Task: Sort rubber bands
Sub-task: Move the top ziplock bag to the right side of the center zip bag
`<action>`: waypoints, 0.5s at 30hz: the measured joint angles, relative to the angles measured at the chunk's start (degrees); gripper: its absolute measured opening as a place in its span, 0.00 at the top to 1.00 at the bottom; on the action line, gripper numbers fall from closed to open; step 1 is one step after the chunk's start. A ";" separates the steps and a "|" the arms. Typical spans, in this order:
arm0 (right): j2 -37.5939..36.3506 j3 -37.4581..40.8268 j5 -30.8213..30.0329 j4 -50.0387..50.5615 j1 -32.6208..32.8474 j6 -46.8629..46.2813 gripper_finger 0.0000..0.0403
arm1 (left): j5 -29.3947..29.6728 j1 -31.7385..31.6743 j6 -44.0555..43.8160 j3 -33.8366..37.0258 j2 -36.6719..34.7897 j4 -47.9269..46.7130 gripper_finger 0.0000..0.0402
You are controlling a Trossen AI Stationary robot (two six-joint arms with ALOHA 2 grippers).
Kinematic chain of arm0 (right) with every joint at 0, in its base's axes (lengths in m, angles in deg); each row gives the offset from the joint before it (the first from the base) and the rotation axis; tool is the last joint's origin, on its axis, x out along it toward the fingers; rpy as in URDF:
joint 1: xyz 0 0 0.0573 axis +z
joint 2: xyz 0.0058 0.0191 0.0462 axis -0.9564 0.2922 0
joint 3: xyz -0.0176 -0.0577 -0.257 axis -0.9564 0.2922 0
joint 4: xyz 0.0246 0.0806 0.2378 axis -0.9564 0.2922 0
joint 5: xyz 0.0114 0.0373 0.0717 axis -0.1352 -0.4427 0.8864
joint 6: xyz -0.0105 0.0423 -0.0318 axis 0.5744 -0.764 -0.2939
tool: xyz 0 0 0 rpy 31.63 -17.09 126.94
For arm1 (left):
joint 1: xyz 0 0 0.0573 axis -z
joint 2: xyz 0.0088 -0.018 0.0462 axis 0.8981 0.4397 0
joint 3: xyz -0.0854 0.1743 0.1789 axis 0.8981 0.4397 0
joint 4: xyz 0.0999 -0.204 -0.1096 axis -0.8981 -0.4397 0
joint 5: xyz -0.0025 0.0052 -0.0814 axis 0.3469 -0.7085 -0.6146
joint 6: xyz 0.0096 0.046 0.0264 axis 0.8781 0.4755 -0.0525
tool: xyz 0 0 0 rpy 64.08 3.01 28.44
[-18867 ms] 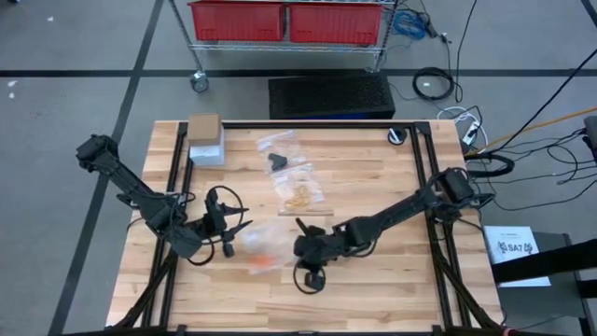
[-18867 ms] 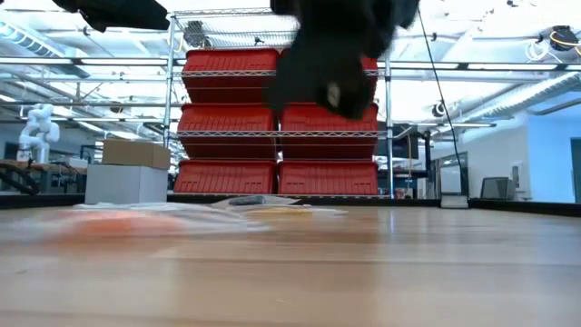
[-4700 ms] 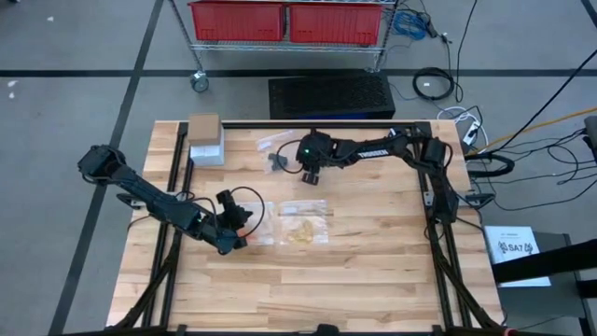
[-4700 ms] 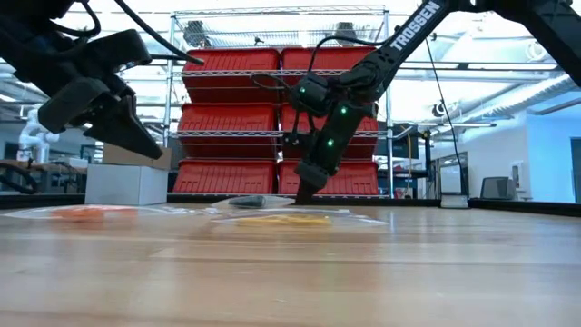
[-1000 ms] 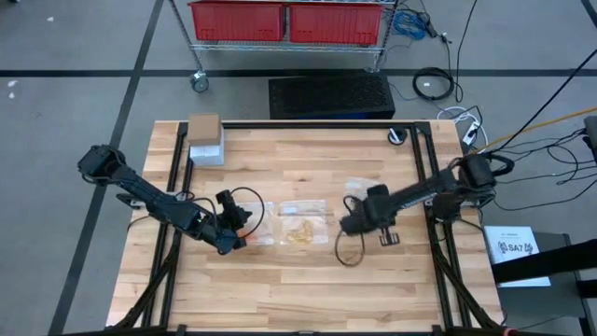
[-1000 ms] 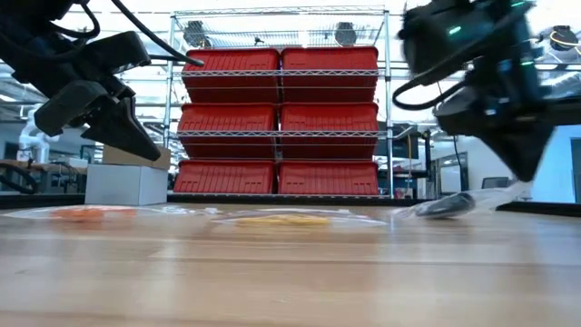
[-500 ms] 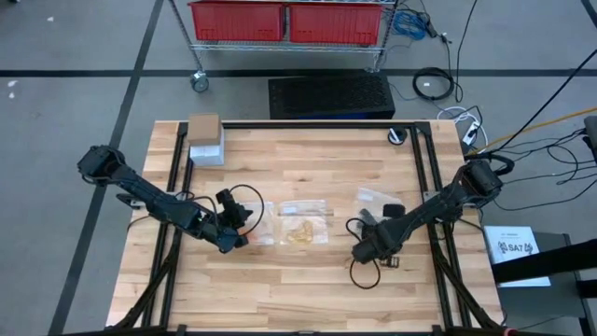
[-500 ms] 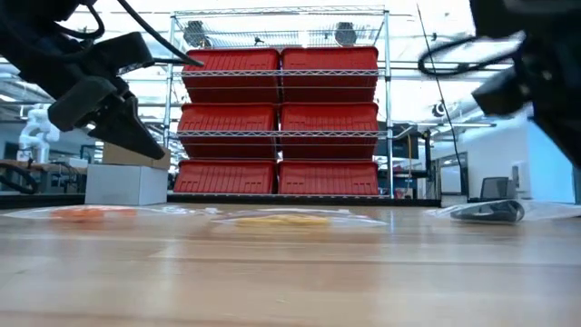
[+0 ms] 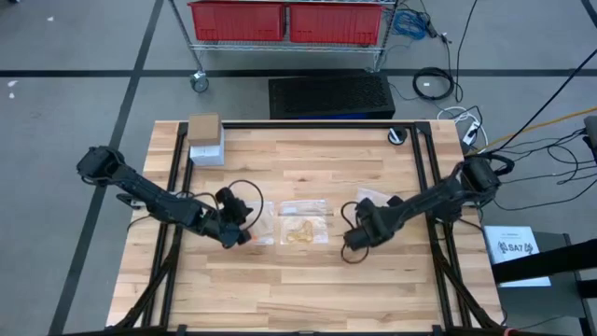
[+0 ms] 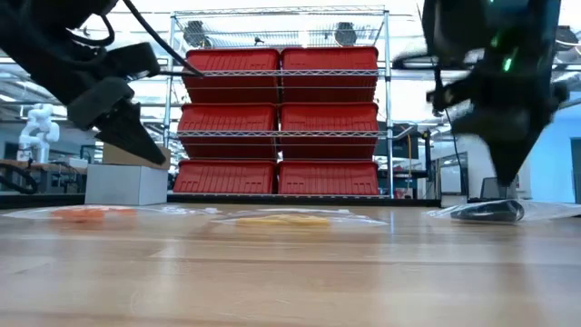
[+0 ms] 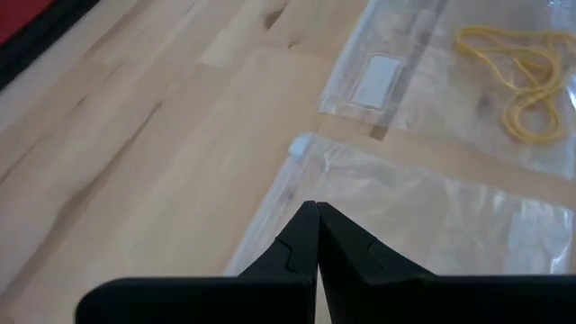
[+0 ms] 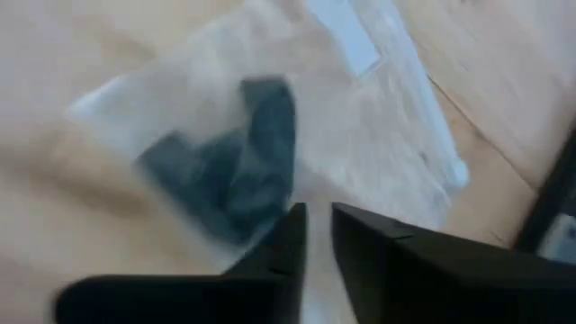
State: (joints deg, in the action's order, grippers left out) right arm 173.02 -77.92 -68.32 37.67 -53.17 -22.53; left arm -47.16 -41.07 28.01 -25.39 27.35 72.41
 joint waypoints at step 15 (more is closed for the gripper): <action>-0.29 10.78 -4.21 -30.77 -1.77 13.43 1.00 | -0.24 -0.76 -0.80 0.00 -0.02 0.02 0.97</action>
State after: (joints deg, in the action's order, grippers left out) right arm 172.73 -67.14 -72.53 6.90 -54.94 -9.10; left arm -47.40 -41.83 27.21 -25.39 27.33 72.43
